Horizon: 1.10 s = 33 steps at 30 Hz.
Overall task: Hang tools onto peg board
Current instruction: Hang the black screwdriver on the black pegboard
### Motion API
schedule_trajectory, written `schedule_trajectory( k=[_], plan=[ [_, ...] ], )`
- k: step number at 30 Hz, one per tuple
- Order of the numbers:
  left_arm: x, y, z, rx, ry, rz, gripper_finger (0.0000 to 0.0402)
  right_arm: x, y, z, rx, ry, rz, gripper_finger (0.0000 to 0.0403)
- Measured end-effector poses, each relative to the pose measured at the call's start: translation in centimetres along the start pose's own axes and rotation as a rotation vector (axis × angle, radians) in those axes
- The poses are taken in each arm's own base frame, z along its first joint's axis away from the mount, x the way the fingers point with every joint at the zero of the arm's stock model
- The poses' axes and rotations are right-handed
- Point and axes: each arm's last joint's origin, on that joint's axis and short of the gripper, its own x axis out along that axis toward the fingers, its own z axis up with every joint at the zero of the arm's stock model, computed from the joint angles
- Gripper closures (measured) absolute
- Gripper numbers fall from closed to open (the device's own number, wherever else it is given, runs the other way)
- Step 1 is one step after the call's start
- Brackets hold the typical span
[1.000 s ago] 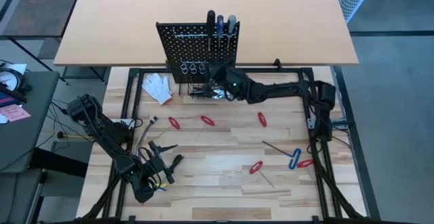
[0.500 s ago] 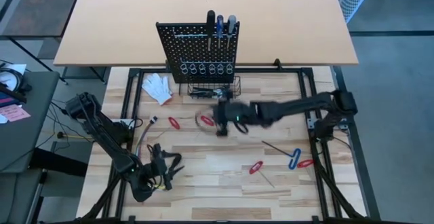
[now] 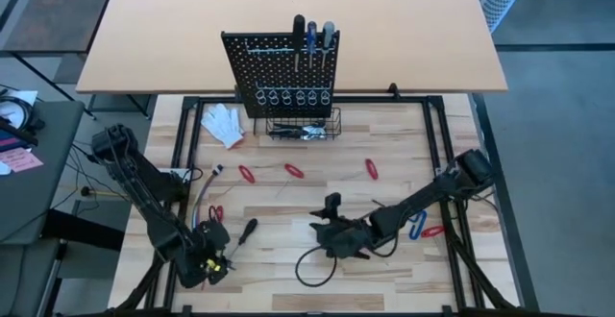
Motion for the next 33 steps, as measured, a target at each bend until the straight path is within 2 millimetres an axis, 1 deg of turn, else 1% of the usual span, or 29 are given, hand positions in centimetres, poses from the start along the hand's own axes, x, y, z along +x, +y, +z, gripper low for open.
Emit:
schedule_trajectory(
  k=[2, 4, 8, 11, 16, 20, 21, 22, 24, 26, 28, 30, 33],
  plan=[
    [0.5, -0.2, -0.6, -0.038, -0.099, -0.002, 0.016, 0.1, -0.2, 0.0, -0.014, 0.004, -0.003, 0.0234],
    [1.5, -0.1, -1.1, -0.044, -0.148, 0.024, 0.0162, 0.3, -0.5, 0.0, -0.039, 0.006, -0.009, 0.0234],
    [4.3, 0.1, -2.5, -0.036, -0.163, 0.115, 0.0182, 0.8, -1.4, 0.2, -0.056, -0.007, -0.033, 0.0234],
    [5.7, -0.2, -3.2, -0.019, -0.184, 0.187, 0.0208, 1.3, -2.1, 0.3, -0.047, -0.017, -0.05, 0.0234],
    [6.3, -1.6, -4.1, 0.033, -0.192, 0.332, 0.0273, 2.1, -3.2, 0.3, -0.009, -0.03, -0.058, 0.0234],
    [6.7, -2.2, -4.6, 0.058, -0.179, 0.376, 0.0356, 2.5, -3.7, 0.2, 0.002, -0.027, -0.067, 0.0234],
    [6.8, -2.3, -4.6, 0.061, -0.175, 0.369, 0.0378, 2.5, -3.7, 0.1, -0.006, -0.021, -0.065, 0.0234],
    [6.8, -2.3, -4.6, 0.054, -0.175, 0.361, 0.0387, 2.5, -3.7, 0.1, -0.016, -0.015, -0.062, 0.0234],
    [6.9, -2.3, -4.6, 0.051, -0.191, 0.349, 0.0389, 2.4, -3.5, -0.1, -0.039, -0.002, -0.056, 0.0234],
    [6.8, -2.5, -4.5, 0.058, -0.25, 0.323, 0.0394, 2.1, -3.1, -0.2, -0.064, 0.02, -0.068, 0.0234],
    [6.7, -2.6, -4.3, 0.071, -0.326, 0.295, 0.0396, 1.7, -2.7, -0.3, -0.09, 0.047, -0.118, 0.0234],
    [6.6, -2.8, -3.5, 0.082, -0.416, 0.272, 0.0398, 1.2, -2.3, -0.4, -0.116, 0.078, -0.2, 0.0234],
    [6.8, -1.7, -1.7, 0.165, -0.552, 0.306, 0.0399, 0.4, -1.8, -0.5, -0.16, 0.117, -0.301, 0.0234]
  ],
)
